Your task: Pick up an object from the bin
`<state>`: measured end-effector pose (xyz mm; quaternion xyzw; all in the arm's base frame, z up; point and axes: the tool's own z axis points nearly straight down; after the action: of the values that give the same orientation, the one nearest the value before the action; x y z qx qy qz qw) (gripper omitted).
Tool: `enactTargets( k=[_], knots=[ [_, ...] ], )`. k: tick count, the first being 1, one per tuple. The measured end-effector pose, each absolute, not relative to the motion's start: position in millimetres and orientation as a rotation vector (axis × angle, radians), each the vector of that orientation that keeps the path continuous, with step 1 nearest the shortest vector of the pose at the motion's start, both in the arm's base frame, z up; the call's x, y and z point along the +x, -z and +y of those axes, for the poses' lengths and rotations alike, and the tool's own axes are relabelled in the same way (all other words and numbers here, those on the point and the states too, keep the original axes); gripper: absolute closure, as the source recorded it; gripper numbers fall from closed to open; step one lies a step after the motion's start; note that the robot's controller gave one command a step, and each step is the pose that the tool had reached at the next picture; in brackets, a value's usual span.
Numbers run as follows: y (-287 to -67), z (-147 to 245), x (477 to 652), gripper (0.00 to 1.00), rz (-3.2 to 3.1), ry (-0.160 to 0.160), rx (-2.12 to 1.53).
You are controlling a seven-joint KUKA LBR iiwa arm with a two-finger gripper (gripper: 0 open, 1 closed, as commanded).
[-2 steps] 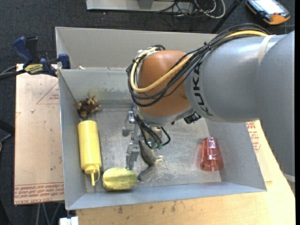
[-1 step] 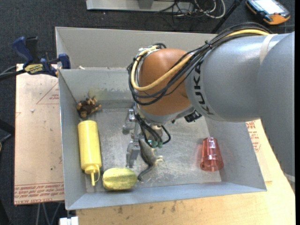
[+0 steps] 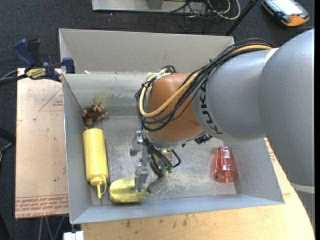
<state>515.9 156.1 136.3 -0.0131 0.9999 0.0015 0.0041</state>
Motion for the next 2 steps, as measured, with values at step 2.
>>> enactTargets(
  k=[2],
  knots=[
    [-80.0,144.1,504.2,1.00,3.091,-0.001,-0.540]
  ],
)
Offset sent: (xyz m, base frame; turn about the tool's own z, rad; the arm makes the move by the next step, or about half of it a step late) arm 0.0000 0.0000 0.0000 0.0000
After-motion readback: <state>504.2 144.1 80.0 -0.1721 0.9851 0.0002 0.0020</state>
